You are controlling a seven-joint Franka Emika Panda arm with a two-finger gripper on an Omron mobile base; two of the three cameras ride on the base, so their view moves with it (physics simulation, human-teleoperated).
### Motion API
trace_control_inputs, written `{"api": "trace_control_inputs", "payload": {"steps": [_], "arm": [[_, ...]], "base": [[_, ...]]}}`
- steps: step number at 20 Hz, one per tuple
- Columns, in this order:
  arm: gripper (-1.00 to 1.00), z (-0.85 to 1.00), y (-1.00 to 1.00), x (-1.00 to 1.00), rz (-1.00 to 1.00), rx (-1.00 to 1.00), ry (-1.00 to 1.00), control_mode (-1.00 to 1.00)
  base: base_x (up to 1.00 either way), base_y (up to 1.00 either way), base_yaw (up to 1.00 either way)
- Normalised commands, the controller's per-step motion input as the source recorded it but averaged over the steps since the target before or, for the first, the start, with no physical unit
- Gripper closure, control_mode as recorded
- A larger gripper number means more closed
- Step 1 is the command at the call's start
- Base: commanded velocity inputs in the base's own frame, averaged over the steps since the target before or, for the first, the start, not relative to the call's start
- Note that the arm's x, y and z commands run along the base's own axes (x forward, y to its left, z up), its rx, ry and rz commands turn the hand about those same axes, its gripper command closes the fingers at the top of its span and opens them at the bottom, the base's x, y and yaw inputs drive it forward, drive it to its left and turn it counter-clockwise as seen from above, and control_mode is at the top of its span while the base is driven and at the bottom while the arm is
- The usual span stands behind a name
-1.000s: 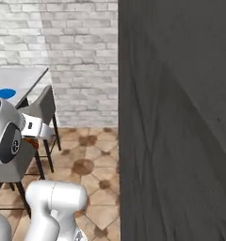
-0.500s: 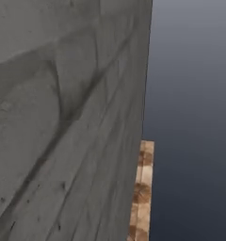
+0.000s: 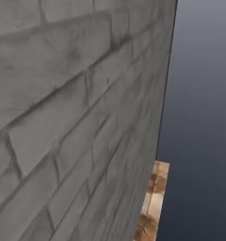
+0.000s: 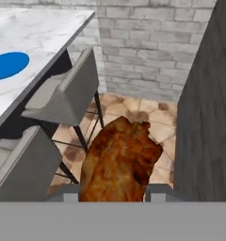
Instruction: Take the chicken drumsticks from the pan and place one on each plate on the dining counter.
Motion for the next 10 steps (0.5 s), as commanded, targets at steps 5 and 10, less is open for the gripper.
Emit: {"api": "trace_control_inputs", "payload": {"steps": [5, 10], "arm": [[1.00, 0.00, 0.00, 0.00, 0.00, 0.00, 0.00, 1.00], [1.00, 0.00, 0.00, 0.00, 0.00, 0.00, 0.00, 1.00]], "base": [[0.85, -0.34, 0.37], [0.84, -0.30, 0.44]]}}
